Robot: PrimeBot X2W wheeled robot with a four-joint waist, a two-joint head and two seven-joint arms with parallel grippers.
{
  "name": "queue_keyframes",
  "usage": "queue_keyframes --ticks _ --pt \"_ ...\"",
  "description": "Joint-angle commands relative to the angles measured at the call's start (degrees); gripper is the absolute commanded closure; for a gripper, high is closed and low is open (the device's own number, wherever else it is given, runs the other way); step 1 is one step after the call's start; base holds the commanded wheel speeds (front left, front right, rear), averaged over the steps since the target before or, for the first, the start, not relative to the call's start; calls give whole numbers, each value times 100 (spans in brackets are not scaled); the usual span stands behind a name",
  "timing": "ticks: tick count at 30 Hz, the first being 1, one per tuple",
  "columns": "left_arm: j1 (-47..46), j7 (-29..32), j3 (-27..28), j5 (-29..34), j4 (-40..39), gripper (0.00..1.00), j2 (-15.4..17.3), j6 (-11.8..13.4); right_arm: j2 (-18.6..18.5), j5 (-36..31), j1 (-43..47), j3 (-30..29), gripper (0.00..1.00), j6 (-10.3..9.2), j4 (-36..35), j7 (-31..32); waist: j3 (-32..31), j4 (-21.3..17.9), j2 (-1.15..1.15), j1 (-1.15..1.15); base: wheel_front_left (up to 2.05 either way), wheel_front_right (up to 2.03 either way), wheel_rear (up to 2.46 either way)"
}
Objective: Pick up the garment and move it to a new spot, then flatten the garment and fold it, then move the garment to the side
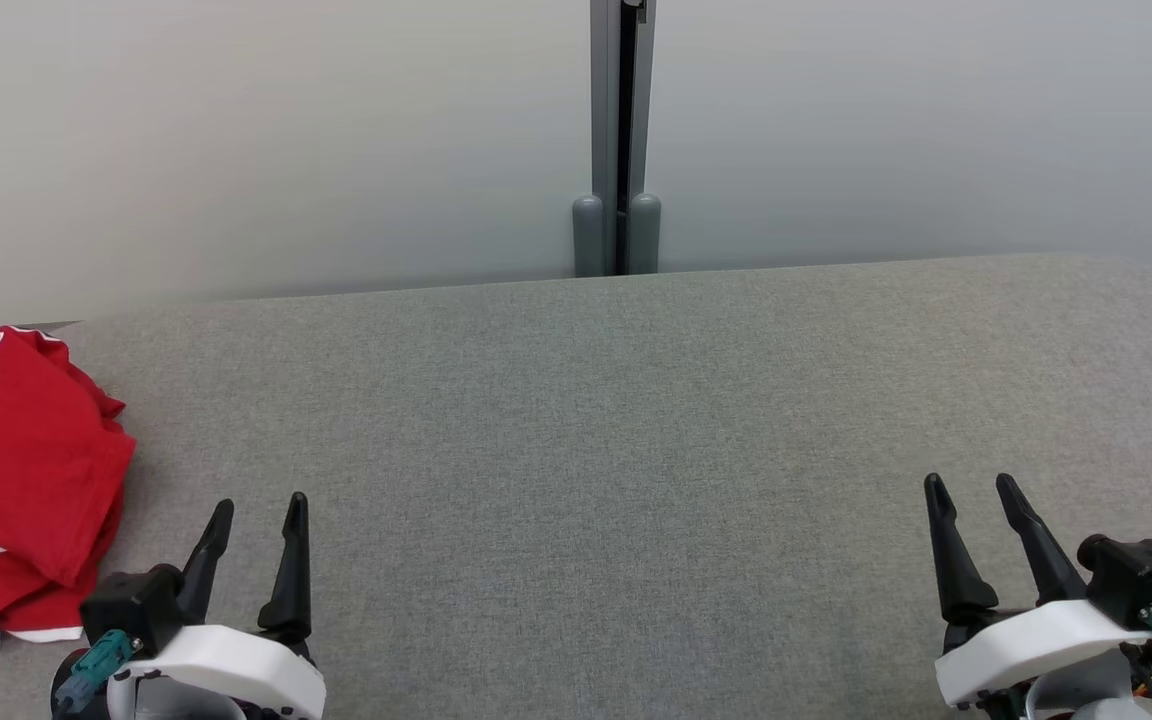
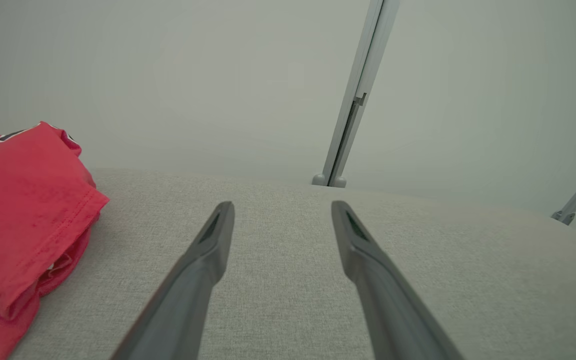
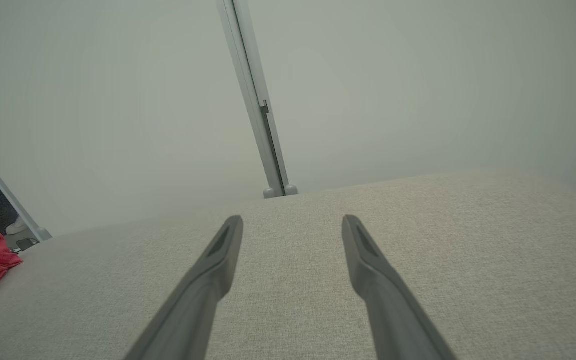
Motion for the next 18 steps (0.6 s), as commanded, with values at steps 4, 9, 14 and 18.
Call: queue_keyframes --ticks 4,9,14,18 --pt "-14 -83 5 290 61 0 48 65 -38 -300 -17 60 0 0 -6 -93 -13 -12 0 0 0 0 0" --pt "-3 -142 -10 520 115 0 35 88 -38 -545 12 63 0 0 30 -124 -30 -10 0 0 0 0 0" --pt "5 -203 -6 690 169 0 14 72 -14 -759 37 53 0 0 50 -156 -35 -4 0 0 0 0 0" --pt "8 -245 11 808 173 0 -14 67 17 -904 66 23 0 0 74 -187 -37 6 0 0 0 0 0"
